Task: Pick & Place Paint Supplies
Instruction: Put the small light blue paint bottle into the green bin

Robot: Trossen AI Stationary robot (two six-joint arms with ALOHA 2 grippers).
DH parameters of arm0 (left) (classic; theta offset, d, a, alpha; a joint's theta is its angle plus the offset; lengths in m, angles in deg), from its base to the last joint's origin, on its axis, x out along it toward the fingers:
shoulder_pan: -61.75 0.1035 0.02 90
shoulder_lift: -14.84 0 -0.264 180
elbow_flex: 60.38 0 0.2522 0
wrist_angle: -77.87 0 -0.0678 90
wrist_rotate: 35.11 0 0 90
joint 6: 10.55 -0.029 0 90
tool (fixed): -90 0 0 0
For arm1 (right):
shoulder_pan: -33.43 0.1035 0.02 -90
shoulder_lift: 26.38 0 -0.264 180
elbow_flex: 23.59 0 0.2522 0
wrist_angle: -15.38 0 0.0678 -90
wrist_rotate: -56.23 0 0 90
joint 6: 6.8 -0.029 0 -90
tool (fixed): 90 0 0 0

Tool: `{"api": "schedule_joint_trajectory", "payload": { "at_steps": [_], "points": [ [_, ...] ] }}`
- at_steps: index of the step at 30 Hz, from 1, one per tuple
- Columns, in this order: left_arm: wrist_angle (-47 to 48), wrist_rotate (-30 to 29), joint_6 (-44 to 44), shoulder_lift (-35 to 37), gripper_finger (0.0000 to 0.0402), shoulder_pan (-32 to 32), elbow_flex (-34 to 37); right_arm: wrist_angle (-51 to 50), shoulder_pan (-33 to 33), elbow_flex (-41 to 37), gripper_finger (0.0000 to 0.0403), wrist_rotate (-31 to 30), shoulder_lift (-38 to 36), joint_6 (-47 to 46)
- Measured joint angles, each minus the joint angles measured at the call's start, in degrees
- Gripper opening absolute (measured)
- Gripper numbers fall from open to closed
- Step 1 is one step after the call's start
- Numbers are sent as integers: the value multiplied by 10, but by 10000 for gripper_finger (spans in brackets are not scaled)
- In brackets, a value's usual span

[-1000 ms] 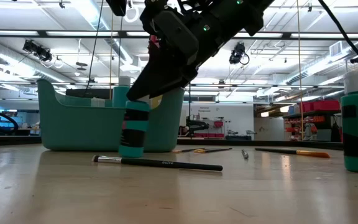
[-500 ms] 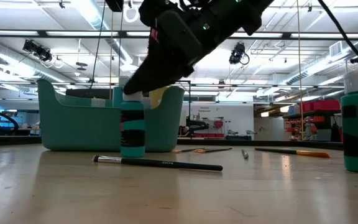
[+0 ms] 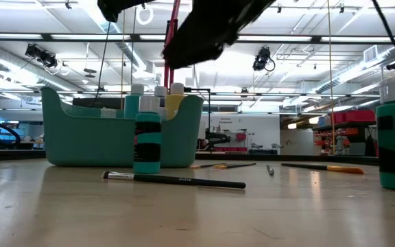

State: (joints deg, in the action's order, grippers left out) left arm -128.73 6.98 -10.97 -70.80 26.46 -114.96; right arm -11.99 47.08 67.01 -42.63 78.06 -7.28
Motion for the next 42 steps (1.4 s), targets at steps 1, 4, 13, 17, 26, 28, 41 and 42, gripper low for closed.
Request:
{"api": "schedule_joint_trajectory", "payload": {
  "at_steps": [1, 4, 13, 17, 26, 28, 41, 42],
  "points": [
    [0, -11, 1, 3, 197, -2, 0, -16, 1, 0, 251, -5, -11, -7],
    [4, -23, 4, 12, 200, -6, 0, -78, 2, 0, 251, -28, -45, -18],
    [143, -16, 61, 26, 259, 25, -33, -342, 5, 0, 252, -86, -123, -138],
    [350, 67, 135, 26, 288, 61, -106, -416, 20, 0, 252, -87, -137, -187],
    [653, 254, 312, 22, 296, 154, -221, -398, 50, -1, 252, -124, -133, -201],
    [659, 279, 347, 21, 294, 168, -215, -393, 55, -1, 252, -119, -133, -201],
    [627, 269, 394, 11, 281, 173, -170, -388, 78, -1, 252, -116, -133, -198],
    [624, 267, 399, 11, 281, 173, -166, -386, 78, -1, 252, -116, -133, -198]
  ]
}}
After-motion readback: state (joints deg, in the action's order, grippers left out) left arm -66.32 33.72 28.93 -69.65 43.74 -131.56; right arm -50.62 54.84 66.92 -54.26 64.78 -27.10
